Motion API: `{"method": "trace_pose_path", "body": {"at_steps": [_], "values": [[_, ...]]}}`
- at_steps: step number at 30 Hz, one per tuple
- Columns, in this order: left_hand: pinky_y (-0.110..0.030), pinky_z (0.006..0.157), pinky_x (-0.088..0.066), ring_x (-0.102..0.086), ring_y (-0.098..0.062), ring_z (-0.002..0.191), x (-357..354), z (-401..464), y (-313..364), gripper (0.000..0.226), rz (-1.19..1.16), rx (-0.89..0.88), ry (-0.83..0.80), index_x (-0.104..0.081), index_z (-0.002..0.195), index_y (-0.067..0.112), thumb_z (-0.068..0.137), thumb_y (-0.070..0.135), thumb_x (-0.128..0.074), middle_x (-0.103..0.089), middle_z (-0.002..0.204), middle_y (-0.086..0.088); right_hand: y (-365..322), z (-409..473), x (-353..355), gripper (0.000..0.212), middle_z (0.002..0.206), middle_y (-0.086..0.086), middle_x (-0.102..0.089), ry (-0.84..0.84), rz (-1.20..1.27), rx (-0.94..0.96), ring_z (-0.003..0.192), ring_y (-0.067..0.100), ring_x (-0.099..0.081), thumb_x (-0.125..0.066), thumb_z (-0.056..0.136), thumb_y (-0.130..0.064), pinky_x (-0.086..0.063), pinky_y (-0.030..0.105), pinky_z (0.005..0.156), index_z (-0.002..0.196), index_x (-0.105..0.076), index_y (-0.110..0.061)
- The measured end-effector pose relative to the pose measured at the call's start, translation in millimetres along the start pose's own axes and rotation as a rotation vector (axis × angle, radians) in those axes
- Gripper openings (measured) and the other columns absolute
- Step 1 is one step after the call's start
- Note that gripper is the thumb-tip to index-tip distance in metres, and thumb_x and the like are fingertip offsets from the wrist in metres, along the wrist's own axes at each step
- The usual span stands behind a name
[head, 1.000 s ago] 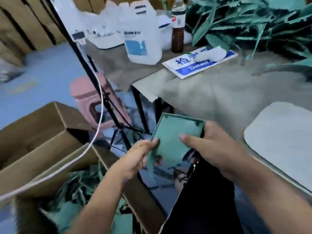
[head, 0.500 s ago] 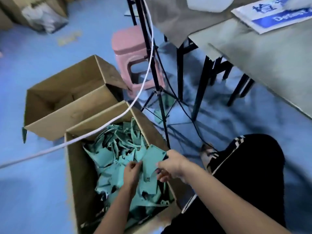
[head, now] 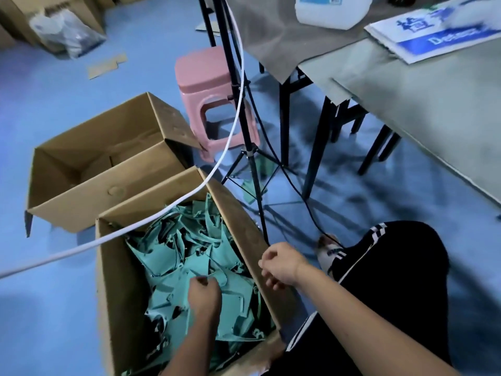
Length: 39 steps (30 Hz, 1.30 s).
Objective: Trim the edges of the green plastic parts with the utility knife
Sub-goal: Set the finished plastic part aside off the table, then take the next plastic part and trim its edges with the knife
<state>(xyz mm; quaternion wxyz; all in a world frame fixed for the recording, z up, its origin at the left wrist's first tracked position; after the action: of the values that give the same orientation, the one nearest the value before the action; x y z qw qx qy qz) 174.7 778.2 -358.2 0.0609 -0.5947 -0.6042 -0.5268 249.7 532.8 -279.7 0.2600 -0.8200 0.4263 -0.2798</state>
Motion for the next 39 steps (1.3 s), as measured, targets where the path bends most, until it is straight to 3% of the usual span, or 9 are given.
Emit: {"method": "trace_pose_path", "body": {"at_steps": [4,9,18,22,25,27,31,34,39], "values": [[-0.033,0.068,-0.043,-0.061,-0.015,0.081,-15,-63,153,0.012,-0.313,-0.487,0.000,-0.060,0.089,0.019,0.095,0.009,-0.061,-0.065,0.085,-0.001,-41,-36,69,0.005,0.083,-0.001,-0.073,0.284,-0.036,0.273,0.077,0.017,-0.071,-0.067,0.097,-0.020,-0.061,0.037,0.080,0.096,-0.067,-0.024],[-0.013,0.069,-0.044,-0.061,-0.004,0.076,-32,-212,332,0.006,-0.642,-0.970,-0.191,-0.060,0.093,0.011,0.093,0.011,-0.054,-0.064,0.082,0.008,-86,-136,180,0.021,0.100,0.006,-0.076,0.637,-0.093,0.633,0.089,0.024,-0.069,-0.053,0.098,-0.009,-0.053,0.036,0.080,0.106,-0.072,-0.014],[-0.042,0.069,-0.055,-0.067,-0.027,0.077,-126,-452,465,0.008,-0.703,-1.100,-0.806,-0.061,0.084,0.015,0.082,0.013,-0.054,-0.068,0.080,-0.009,-2,-318,389,0.017,0.082,-0.002,-0.077,1.278,0.097,0.647,0.068,0.012,-0.070,-0.064,0.094,0.000,-0.060,0.038,0.073,0.095,-0.076,-0.011],[-0.039,0.066,-0.054,-0.067,-0.032,0.070,-184,-532,462,0.004,-0.587,-1.053,-0.988,-0.060,0.080,0.015,0.080,0.015,-0.056,-0.070,0.078,-0.012,78,-368,469,0.011,0.085,-0.004,-0.073,1.536,-0.027,0.286,0.081,0.019,-0.070,-0.063,0.095,-0.011,-0.057,0.036,0.079,0.094,-0.072,-0.018],[-0.031,0.052,-0.056,-0.062,-0.026,0.058,-252,-584,450,0.013,-0.540,-0.638,-1.324,-0.053,0.085,0.005,0.097,0.003,-0.050,-0.062,0.076,-0.016,140,-406,503,0.013,0.099,0.009,-0.072,1.668,-0.383,-0.118,0.100,0.032,-0.060,-0.057,0.098,-0.020,-0.049,0.041,0.090,0.099,-0.068,-0.014],[-0.029,0.055,-0.061,-0.065,-0.031,0.072,-289,-619,440,0.023,-0.478,-0.278,-1.568,-0.050,0.081,0.003,0.104,0.005,-0.044,-0.061,0.082,-0.021,182,-420,510,0.016,0.112,0.011,-0.070,1.645,-0.446,-0.338,0.112,0.036,-0.054,-0.055,0.098,-0.024,-0.042,0.043,0.095,0.107,-0.067,-0.016],[-0.034,0.071,-0.063,-0.067,-0.036,0.112,-339,-669,457,0.022,-0.443,-0.121,-1.741,-0.053,0.105,-0.001,0.105,0.020,-0.054,-0.065,0.113,-0.027,223,-416,522,0.048,0.150,0.015,-0.047,1.528,-0.380,-0.494,0.144,0.037,-0.035,-0.060,0.095,-0.033,-0.031,0.050,0.119,0.138,-0.050,-0.016],[-0.031,0.064,-0.063,-0.070,-0.027,0.090,-357,-686,471,0.028,-0.474,-0.054,-1.722,-0.056,0.106,-0.002,0.102,0.025,-0.062,-0.069,0.101,-0.021,223,-401,527,0.064,0.163,0.014,-0.030,1.455,-0.343,-0.448,0.154,0.036,-0.021,-0.056,0.099,-0.036,-0.015,0.059,0.124,0.157,-0.032,-0.021],[-0.015,0.040,-0.046,-0.059,-0.009,0.042,-365,-696,474,0.021,-0.352,-0.066,-1.735,-0.058,0.085,0.004,0.104,0.012,-0.054,-0.064,0.058,-0.007,221,-405,530,0.050,0.136,0.014,-0.050,1.487,-0.319,-0.482,0.131,0.039,-0.039,-0.063,0.097,-0.040,-0.033,0.053,0.106,0.143,-0.051,-0.024]]}}
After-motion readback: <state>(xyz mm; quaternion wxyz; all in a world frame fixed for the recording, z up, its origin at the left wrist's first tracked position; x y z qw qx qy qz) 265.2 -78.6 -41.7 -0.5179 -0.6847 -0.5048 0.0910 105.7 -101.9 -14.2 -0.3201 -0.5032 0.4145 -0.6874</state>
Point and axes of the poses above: each hand's wrist, its own z-axis towards the middle knuckle, its own x-axis out of the back of the hand, y = z × x, the point moved 9 cm from there along z, towards the middle knuckle
